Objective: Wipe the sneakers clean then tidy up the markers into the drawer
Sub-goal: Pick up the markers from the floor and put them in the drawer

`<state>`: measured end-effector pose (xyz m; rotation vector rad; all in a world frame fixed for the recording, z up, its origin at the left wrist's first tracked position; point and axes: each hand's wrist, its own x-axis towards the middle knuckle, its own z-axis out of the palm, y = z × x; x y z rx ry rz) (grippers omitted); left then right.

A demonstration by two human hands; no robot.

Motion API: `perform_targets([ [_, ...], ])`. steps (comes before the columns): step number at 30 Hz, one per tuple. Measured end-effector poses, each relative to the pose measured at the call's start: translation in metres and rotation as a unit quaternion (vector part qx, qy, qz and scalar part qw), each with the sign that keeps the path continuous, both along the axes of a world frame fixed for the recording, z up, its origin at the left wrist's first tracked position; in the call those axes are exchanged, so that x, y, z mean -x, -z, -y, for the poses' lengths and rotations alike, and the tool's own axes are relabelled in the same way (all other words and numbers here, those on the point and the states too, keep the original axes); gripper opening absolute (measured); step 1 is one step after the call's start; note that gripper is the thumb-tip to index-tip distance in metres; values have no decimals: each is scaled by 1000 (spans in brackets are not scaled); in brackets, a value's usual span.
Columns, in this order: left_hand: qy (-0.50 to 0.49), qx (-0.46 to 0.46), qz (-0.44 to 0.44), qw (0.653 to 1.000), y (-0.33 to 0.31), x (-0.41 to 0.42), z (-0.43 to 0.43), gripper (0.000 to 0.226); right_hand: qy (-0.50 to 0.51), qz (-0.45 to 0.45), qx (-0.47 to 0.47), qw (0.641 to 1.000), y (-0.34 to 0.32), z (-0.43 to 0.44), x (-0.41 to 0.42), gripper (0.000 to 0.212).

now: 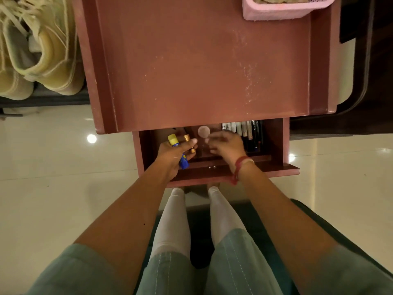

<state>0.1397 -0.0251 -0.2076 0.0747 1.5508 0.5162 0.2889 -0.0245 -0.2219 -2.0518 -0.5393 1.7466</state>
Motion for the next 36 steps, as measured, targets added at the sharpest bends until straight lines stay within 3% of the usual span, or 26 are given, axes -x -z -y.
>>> perform_targets([
  [2, 13, -3, -12, 1000, -1, -2, -2, 19, -44, -90, -3, 995, -15, 10, 9, 19],
  [4, 32, -8, -13, 999, -2, -5, -3, 16, -71, -94, -35, 992, -15, 18, 14, 26],
  [11, 67, 4, 33, 997, 3, -6, -4, 20, -107, 3, -92, 990, -6, 14, 15, 23],
  [14, 64, 31, 14, 997, 5, -5, -5, 13, -89, 136, -63, 985, 2, 2, -2, 23],
  [17, 60, 47, -31, 997, 10, -7, -7, 22, -66, 229, -22, 971, 21, -10, -17, 15],
  [21, -6, 38, 5, 999, 12, -8, -12, 29, -123, 273, -4, 954, 41, -22, -16, 9],
  [25, -54, 43, 53, 996, 11, -6, -16, 30, -137, 288, 6, 948, 52, -24, -17, 18],
  [31, -1, 42, 21, 999, 13, -6, -16, 12, -66, 257, -40, 963, 28, -11, -14, 8],
  [34, 41, 30, 11, 999, 10, -8, -15, 7, -89, 90, -15, 992, -9, 5, 0, 16],
  [36, 55, 13, 5, 998, 8, -10, -15, 6, -115, -29, 12, 993, -28, 16, 9, 24],
])
